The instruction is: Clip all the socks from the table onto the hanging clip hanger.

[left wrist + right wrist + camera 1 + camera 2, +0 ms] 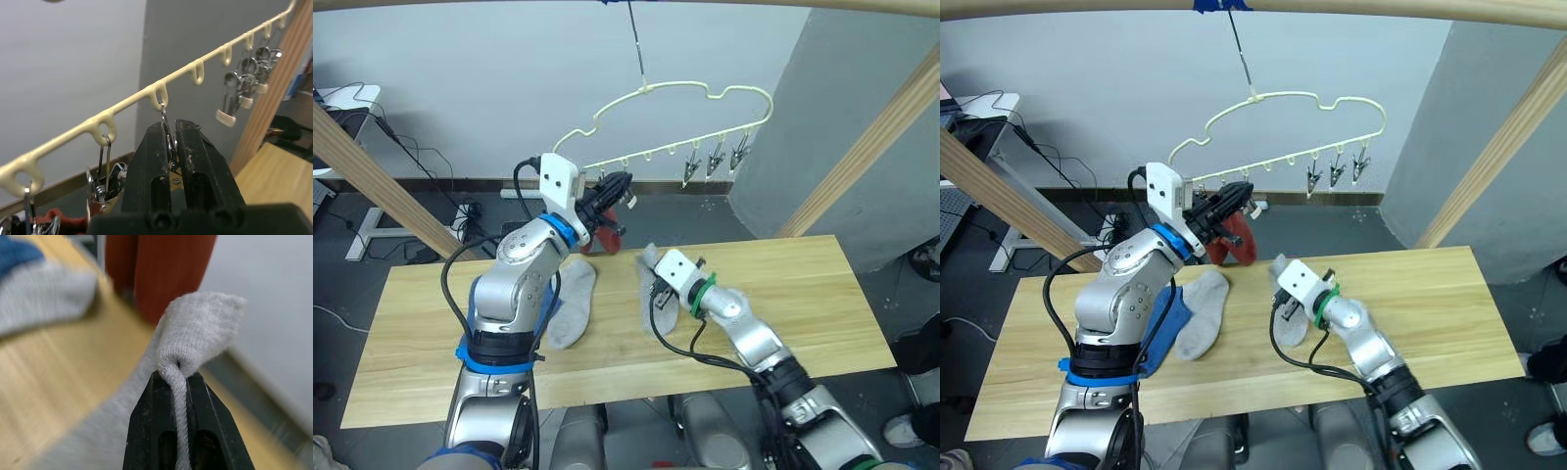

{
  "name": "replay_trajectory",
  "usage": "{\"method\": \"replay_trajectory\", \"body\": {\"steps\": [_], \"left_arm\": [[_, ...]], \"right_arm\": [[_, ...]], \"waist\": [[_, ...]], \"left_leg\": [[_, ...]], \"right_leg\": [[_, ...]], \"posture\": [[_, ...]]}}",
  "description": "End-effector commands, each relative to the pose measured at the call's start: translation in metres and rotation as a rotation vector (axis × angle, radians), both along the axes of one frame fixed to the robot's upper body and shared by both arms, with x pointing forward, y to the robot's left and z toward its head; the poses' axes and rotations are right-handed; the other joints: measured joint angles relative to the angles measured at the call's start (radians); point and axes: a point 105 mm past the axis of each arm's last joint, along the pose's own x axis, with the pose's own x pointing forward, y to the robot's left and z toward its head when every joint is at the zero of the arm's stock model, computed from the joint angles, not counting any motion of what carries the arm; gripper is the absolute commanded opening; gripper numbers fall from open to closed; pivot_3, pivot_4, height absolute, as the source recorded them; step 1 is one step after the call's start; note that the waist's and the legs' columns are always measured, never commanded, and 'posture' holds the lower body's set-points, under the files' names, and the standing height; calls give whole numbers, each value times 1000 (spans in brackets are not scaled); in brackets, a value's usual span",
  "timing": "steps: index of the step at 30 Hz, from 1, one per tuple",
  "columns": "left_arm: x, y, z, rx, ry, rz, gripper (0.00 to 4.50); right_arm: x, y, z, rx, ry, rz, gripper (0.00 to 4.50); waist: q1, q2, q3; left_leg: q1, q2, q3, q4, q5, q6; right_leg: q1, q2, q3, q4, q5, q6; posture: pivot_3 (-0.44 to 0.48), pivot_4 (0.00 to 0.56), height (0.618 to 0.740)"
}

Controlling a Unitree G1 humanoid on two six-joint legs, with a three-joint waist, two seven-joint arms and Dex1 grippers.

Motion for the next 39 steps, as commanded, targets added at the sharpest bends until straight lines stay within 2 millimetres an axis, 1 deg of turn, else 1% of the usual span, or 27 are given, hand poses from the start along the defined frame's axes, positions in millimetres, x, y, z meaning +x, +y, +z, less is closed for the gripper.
{"method": "replay_trajectory", "body": {"steps": [1, 7, 12, 21, 27, 35, 39], "left_arm": [[-8, -3, 20, -21, -63, -38, 0], [-9, -5, 18, -18, -54, -49, 0], [-11, -4, 14, -15, -46, -45, 0], [-12, -4, 10, -12, -37, -42, 0], [-12, -2, 9, -7, -33, -37, 0], [-12, -3, 5, 1, -18, -35, 0], [-9, 2, 2, -14, 6, -6, 0]], "right_arm": [[-7, 12, 24, -13, -104, 92, 26], [4, 20, 43, -20, -175, 114, 26], [8, 25, 53, -6, -199, 120, 26], [13, 23, 56, 22, -198, 94, 26], [17, 22, 63, 51, -217, 81, 26], [19, 24, 69, 71, -222, 83, 26], [20, 27, 72, 81, -225, 93, 26]], "waist": [[0, 0, 0], [4, 0, 0], [5, 0, 0], [5, 0, 0], [5, 0, 0], [5, 0, 0], [5, 0, 0]], "left_leg": [[0, 0, 0, 0, 0, 0], [0, -1, 1, 0, 0, 0], [0, 0, 0, 0, 0, 0], [0, -1, 1, 0, 0, 0], [0, -1, 1, 0, 0, 0], [0, -1, 0, 0, 0, 0], [0, -1, 1, -1, 0, 0]], "right_leg": [[0, 0, 0, 0, 0, 0], [0, -1, 1, -1, 0, 0], [0, -1, 0, -1, 0, 0], [0, -2, 0, -1, 0, 0], [0, -2, 0, -1, 0, 0], [0, -2, 0, -1, 0, 0], [0, -2, 0, -1, 0, 0]], "posture": [[-204, 276, 740], [-199, 276, 740], [-196, 275, 740], [-192, 273, 740], [-191, 272, 740], [-191, 272, 740], [-194, 272, 740]]}}
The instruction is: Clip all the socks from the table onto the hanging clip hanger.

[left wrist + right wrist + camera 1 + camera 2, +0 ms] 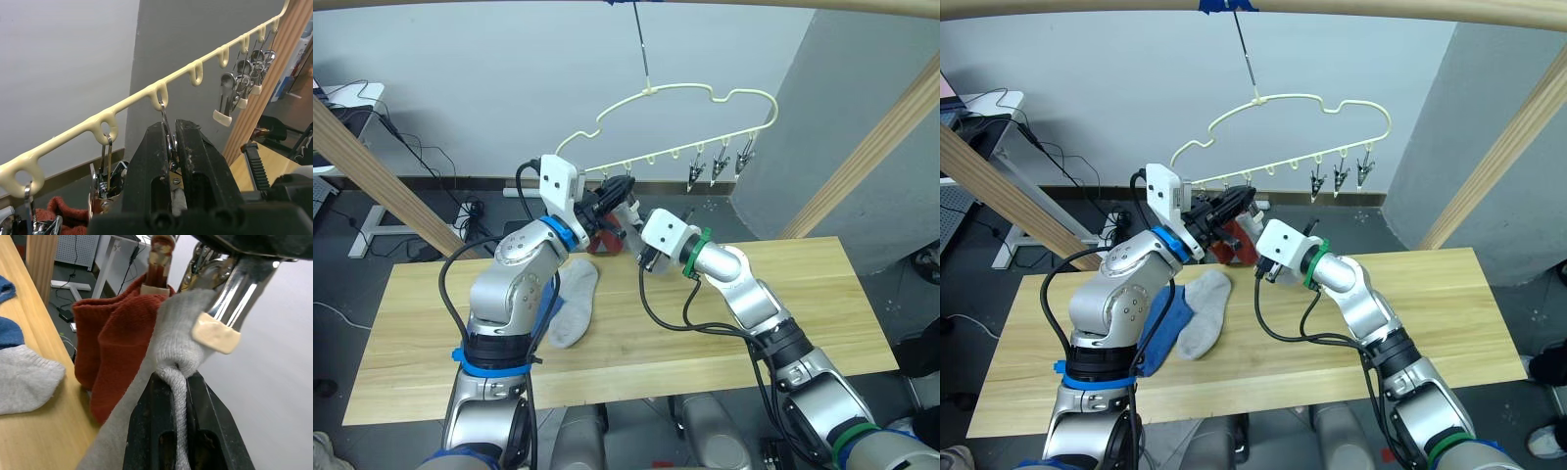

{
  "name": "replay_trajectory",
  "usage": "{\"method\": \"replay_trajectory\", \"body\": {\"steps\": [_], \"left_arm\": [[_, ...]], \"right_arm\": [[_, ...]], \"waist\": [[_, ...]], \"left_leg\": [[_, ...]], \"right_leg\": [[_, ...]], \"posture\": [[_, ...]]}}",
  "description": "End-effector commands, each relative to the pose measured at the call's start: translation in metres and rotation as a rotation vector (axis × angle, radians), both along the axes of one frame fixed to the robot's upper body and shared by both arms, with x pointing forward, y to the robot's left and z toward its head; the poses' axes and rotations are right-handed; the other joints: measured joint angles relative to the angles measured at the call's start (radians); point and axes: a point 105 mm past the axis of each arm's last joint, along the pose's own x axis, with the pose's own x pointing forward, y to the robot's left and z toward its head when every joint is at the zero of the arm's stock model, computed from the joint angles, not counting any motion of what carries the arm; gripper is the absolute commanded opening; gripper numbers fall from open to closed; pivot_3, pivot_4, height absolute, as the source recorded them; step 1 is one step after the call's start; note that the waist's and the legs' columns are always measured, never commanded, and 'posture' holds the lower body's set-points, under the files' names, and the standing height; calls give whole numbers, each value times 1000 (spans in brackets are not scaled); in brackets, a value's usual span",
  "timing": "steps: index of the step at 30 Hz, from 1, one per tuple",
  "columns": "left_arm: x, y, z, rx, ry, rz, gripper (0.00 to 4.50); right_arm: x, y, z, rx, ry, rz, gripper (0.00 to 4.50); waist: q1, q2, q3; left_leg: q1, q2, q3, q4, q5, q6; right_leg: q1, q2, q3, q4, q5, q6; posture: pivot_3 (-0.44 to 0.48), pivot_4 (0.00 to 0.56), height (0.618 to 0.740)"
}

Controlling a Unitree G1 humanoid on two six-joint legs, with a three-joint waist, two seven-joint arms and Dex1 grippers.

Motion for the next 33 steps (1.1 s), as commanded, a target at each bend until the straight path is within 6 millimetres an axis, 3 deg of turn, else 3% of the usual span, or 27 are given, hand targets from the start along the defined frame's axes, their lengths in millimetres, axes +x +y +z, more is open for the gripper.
{"method": "replay_trajectory", "body": {"steps": [1, 5, 7, 10, 17, 21, 26, 29, 33], "left_arm": [[-3, 1, 5, -10, -19, 1, 323], [-6, 0, 2, 12, -9, -20, 1489], [-7, 0, 1, 16, -8, -24, 1489], [-9, 2, -1, 29, -11, -18, 1517], [-13, 6, -5, 46, -12, -4, 1517], [-15, 15, -8, 81, -17, 12, 1517], [-30, 20, -15, 240, -80, -67, 1517], [-45, 20, -16, 336, -117, -178, 1517], [-52, 18, -9, 381, -153, -259, 1517]], "right_arm": [[-2, 5, 18, 53, -49, 31, 7], [-5, 9, 18, 63, -37, 59, 0], [-8, 11, 16, 70, -20, 77, 0], [-10, 12, 14, 80, 14, 96, 770], [-14, 13, 5, 24, 52, 115, 3182], [-25, 3, -7, -64, 91, 134, 3182], [-44, -27, -1, -99, 140, 122, 3182], [-53, -58, 12, -58, 146, 29, 3182], [-53, -72, 39, 77, 142, -64, 3182]], "waist": [[0, 0, 0], [0, 0, 0], [0, 0, 0], [0, 0, 0], [0, 0, 0], [1, 0, 0], [0, 0, 0], [2, 0, 0], [1, 0, 0]], "left_leg": [[0, 0, 0, 0, 0, 0], [0, 0, 0, 0, 0, 0], [0, 0, 0, 0, 0, 0], [0, 0, 0, 0, 0, 0], [0, 0, 0, 0, 0, 0], [0, 0, 0, 0, 0, 0], [0, 0, 0, 0, 0, 0], [0, 0, 0, -1, 0, 0], [0, 0, 1, 0, 0, 0]], "right_leg": [[0, 0, 0, 0, 0, 0], [0, 0, 0, 0, 0, 0], [0, 0, 0, 0, 0, 0], [0, 0, 0, 0, 0, 0], [0, 0, 0, 0, 0, 0], [0, 0, 0, 0, 0, 0], [0, 0, 0, 0, 0, 0], [0, 0, 0, 0, 0, 0], [0, 0, 1, -1, -1, 0]], "posture": [[-194, 272, 740], [-192, 268, 740], [-192, 268, 740], [-191, 266, 740], [-191, 256, 740], [-196, 254, 740], [-190, 258, 740], [-195, 261, 740], [-202, 264, 740]]}}
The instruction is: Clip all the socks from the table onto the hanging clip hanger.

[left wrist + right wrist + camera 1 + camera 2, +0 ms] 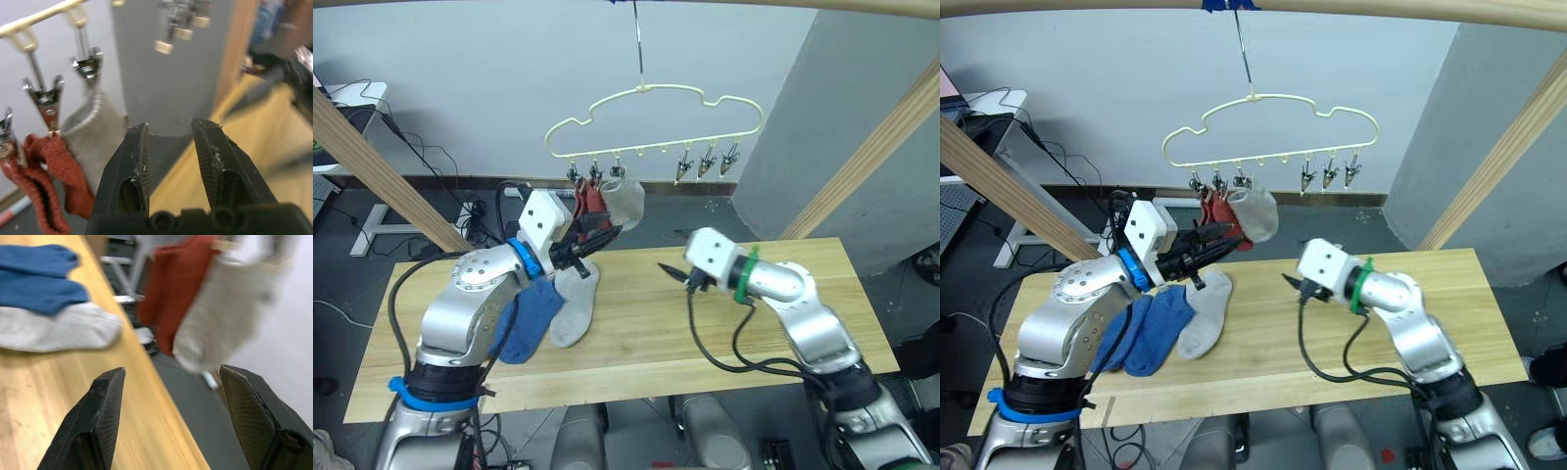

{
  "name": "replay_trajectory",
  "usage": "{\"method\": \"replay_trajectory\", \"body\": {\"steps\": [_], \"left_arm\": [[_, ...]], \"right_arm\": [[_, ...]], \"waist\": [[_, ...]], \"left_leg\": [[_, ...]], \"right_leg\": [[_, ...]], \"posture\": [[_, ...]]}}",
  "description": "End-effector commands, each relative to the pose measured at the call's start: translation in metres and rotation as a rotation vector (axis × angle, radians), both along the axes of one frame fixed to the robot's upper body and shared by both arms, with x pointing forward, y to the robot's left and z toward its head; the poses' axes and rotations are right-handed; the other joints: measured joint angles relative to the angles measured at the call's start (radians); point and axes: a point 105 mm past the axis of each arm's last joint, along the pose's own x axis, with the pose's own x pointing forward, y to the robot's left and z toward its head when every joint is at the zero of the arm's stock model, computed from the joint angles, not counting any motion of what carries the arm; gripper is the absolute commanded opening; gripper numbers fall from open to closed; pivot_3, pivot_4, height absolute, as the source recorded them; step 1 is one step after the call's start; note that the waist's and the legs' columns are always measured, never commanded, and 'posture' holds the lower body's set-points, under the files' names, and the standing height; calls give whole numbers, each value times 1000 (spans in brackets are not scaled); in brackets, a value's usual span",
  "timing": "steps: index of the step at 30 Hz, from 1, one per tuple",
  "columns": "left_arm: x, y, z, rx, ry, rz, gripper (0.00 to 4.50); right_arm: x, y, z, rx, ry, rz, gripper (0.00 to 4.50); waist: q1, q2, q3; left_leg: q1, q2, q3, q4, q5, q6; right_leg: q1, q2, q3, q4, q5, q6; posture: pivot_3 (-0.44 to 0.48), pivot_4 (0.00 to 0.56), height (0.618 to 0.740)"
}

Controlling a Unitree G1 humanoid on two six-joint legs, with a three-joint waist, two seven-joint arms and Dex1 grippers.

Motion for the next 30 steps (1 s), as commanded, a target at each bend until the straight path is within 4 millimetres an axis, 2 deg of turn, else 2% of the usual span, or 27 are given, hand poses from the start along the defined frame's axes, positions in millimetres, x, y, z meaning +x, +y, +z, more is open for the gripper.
{"method": "replay_trajectory", "body": {"steps": [1, 4, 8, 11, 13, 21, 30], "left_arm": [[-12, -13, 18, 31, -77, -121, 1517], [-12, -17, 24, 56, -105, -157, 1517], [-7, -22, 35, 18, -122, -161, 1517], [-7, -24, 37, 8, -123, -165, 1517], [-7, -24, 37, 6, -123, -164, 1517], [-7, -25, 40, -4, -125, -174, 1517], [-8, -23, 49, -49, -92, -206, 1517]], "right_arm": [[-4, -4, 39, 158, -32, -56, 3182], [1, -5, 57, 272, -28, -99, 3182], [8, -2, 68, 345, -17, -129, 3182], [12, -1, 72, 392, 12, -141, 2576], [16, 0, 72, 411, 32, -157, 1902], [38, 1, 70, 444, 91, -259, 1902], [53, 6, 75, 470, 104, -279, 1902]], "waist": [[-3, 0, 0], [-5, 0, 0], [-3, 0, 0], [-3, 0, 0], [-3, 0, 0], [-3, 0, 0], [-4, 0, 0]], "left_leg": [[0, 0, 0, 0, 0, 0], [0, 1, 0, 0, 2, 1], [0, 1, 0, 0, 3, 0], [0, 0, 0, -1, 3, 0], [0, 0, 0, -2, 3, 0], [0, 1, 0, -2, 3, 0], [-1, 1, 0, -2, 3, 0]], "right_leg": [[0, 0, 0, 0, 0, 0], [-1, 1, 0, 0, 0, 0], [0, 2, 0, 0, 0, 0], [-1, 1, 0, 0, 0, -1], [-1, 1, 0, 0, 0, -1], [-1, 1, 0, 0, 1, -1], [-1, 1, 0, 0, 1, -1]], "posture": [[-206, 266, 740], [-207, 267, 740], [-205, 268, 740], [-203, 269, 740], [-200, 269, 740], [-199, 267, 740], [-195, 265, 740]]}}
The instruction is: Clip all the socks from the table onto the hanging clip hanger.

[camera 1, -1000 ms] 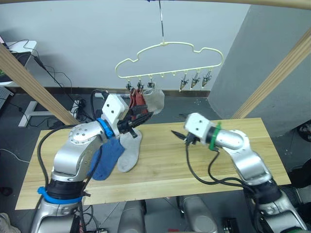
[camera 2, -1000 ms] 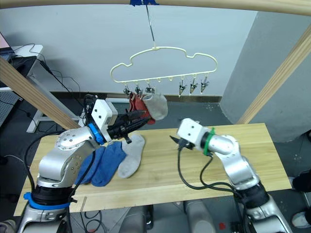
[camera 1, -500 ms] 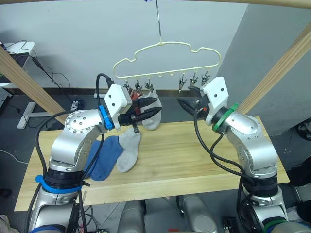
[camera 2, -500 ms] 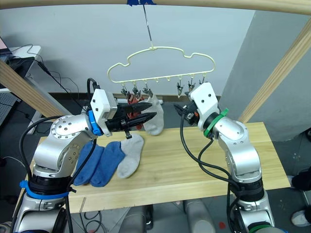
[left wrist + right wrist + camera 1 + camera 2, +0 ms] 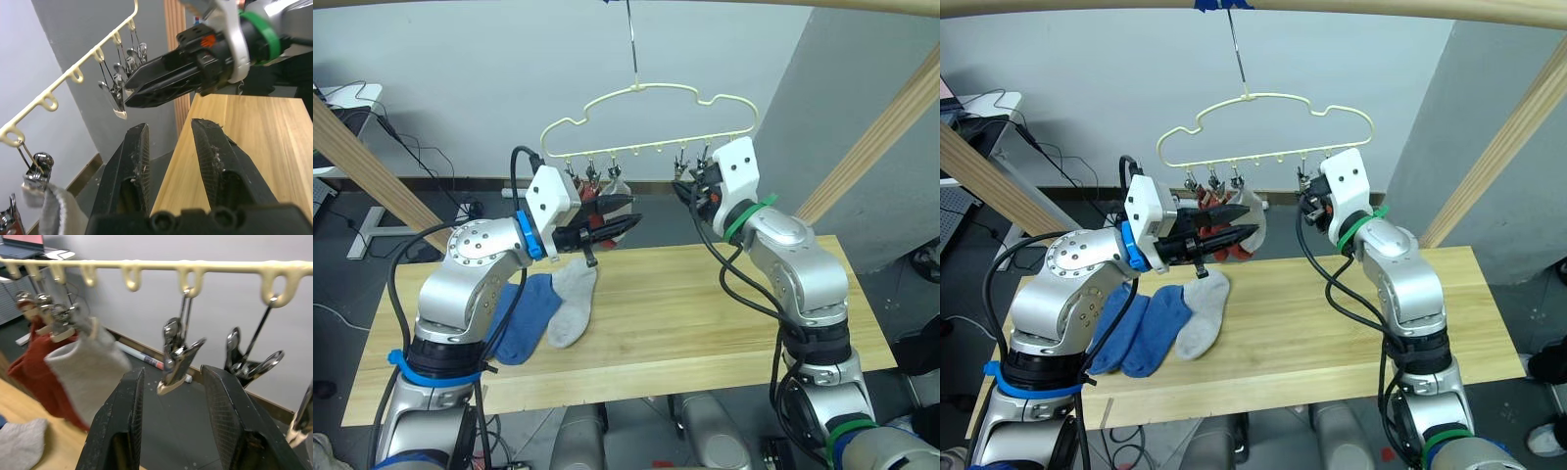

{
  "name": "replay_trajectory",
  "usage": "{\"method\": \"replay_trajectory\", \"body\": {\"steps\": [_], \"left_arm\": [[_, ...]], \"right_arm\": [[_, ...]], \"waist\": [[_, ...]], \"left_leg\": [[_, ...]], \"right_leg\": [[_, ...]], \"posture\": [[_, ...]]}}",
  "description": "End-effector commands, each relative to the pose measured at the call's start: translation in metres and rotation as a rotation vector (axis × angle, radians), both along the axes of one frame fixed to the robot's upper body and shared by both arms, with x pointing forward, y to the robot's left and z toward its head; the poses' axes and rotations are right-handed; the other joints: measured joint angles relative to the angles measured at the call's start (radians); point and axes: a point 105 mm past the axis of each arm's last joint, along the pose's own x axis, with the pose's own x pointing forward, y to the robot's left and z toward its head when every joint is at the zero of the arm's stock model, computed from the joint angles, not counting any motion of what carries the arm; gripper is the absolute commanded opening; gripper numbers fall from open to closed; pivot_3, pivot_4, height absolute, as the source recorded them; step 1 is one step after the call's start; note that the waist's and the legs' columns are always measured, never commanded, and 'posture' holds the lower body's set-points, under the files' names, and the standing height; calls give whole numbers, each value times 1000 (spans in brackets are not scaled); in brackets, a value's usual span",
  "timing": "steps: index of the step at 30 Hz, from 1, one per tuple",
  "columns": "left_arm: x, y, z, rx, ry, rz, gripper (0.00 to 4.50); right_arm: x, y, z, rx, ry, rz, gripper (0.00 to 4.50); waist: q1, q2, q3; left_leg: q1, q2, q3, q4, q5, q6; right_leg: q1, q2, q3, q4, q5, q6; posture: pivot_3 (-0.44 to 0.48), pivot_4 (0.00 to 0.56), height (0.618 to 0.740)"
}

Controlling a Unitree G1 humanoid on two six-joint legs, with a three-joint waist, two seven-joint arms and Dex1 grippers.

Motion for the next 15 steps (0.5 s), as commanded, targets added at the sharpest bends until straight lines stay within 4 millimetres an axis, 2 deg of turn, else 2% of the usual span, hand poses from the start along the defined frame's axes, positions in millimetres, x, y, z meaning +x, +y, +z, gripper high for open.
{"method": "replay_trajectory", "body": {"steps": [1, 15], "left_arm": [[-2, 3, 14, -30, -13, -22, 1517], [-5, 0, 7, 1, 6, -30, 1517]], "right_arm": [[0, 4, 16, 31, -54, 17, 1902], [5, 28, 24, 44, -82, 81, 1902]], "waist": [[0, 0, 0], [-1, 0, 0]], "left_leg": [[0, 0, 0, 0, 0, 0], [0, 0, 0, 0, 0, 0]], "right_leg": [[0, 0, 0, 0, 0, 0], [0, 0, 0, 0, 0, 0]], "posture": [[-195, 265, 740], [-186, 259, 740]]}}
